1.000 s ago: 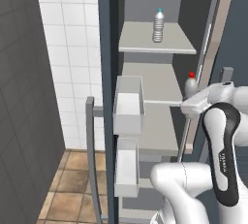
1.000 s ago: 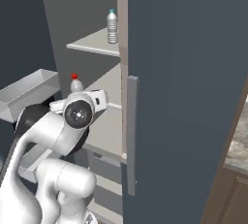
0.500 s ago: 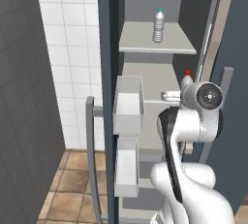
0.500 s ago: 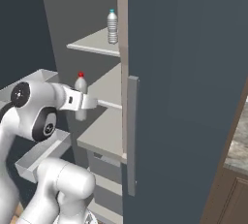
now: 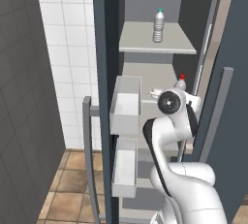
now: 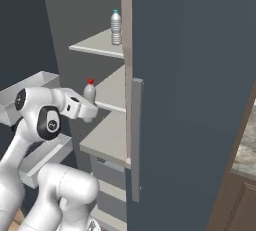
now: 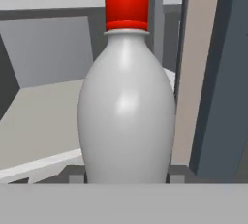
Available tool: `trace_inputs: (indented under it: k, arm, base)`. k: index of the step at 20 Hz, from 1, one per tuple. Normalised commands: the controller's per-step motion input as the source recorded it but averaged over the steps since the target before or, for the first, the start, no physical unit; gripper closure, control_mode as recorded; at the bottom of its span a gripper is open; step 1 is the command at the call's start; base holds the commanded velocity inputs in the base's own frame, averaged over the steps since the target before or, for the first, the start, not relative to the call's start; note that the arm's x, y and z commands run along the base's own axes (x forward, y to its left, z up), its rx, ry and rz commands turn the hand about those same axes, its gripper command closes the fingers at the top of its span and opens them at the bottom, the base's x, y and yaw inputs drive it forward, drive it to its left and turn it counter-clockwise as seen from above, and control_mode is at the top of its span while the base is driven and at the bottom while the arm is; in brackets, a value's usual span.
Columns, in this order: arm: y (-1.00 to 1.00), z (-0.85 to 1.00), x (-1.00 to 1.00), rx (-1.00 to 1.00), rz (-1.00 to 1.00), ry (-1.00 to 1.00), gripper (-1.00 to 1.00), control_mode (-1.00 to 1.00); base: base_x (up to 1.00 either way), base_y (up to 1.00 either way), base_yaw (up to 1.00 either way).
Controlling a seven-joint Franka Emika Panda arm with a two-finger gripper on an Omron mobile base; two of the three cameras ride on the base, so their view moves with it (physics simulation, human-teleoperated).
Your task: Take the bottled waters from the counter and place them in the freezer to freeze. Close the freezer door after placing the bottles.
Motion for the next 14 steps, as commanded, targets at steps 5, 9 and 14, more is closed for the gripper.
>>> trace_inputs:
  k: [5, 9, 14]
  arm:
    - [-0.30, -0.13, 0.19, 0.00, 0.07, -0.09, 1.00, -1.00]
    - [-0.19, -0.07, 0.15, 0.00, 0.06, 0.00, 1.00, -1.00]
    - [-0.06, -0.24, 0.34, 0.00, 0.08, 0.00, 1.00, -1.00]
  base:
    - [0.00, 0.00, 0.00]
    - [0.00, 0.00, 0.00]
    - [0.00, 0.00, 0.00]
